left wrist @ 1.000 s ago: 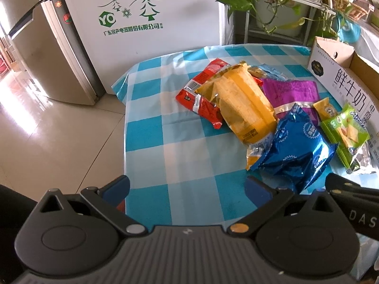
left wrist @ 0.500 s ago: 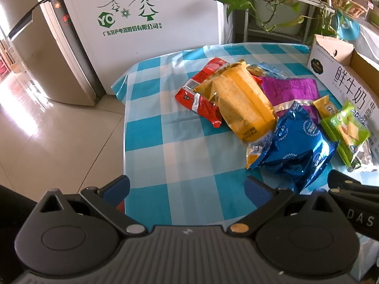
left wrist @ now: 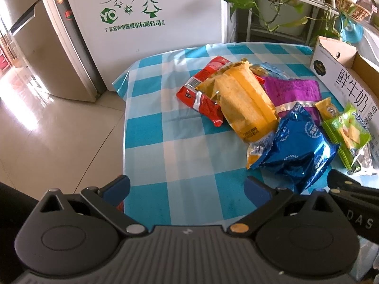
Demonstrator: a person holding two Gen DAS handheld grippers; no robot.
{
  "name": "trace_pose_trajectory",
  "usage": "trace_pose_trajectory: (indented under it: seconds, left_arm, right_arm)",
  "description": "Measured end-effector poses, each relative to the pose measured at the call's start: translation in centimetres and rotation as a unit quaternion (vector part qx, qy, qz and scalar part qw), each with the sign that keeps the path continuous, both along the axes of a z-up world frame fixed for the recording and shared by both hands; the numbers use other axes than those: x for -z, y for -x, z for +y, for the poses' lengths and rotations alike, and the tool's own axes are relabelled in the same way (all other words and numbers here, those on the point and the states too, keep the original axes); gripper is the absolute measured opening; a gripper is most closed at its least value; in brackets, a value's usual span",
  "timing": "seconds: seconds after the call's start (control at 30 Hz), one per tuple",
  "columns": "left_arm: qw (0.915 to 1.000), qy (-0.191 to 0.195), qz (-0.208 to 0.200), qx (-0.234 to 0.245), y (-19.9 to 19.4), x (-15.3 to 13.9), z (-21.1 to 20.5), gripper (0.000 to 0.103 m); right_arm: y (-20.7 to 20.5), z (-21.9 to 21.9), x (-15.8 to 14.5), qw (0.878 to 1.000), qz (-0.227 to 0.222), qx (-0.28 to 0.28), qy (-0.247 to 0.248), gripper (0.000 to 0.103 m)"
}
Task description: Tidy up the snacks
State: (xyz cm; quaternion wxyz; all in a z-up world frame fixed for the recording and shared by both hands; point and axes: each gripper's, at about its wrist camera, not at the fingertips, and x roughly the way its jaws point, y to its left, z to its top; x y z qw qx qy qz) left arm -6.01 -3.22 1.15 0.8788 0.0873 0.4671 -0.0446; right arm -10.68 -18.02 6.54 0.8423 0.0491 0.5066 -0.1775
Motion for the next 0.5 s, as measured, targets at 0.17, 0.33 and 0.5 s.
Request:
trace_pose_trajectory:
  seconds: [0.17, 0.33, 0.5]
  left_arm:
    - [1.0, 0.001, 0.001, 0.001, 0.1, -0.1, -0.1, 0.101]
    - [0.9999, 0.011, 0.003, 0.006, 0.3, -0.5, 0.0, 0.101]
    - [0.9989, 0.047, 0.005, 0.006, 0.2, -1.3, 0.7, 0.102]
  right_arm:
    - [0.2, -0.2, 0.0, 1.0, -0.011, 0.0, -0.005, 0.103]
    - [0.5, 0.0, -0.4, 1.0, -0.012, -0.002, 0.001, 0.103]
    - [0.3, -0.6, -1.2, 1.0, -0.01, -0.015, -0.018, 0.103]
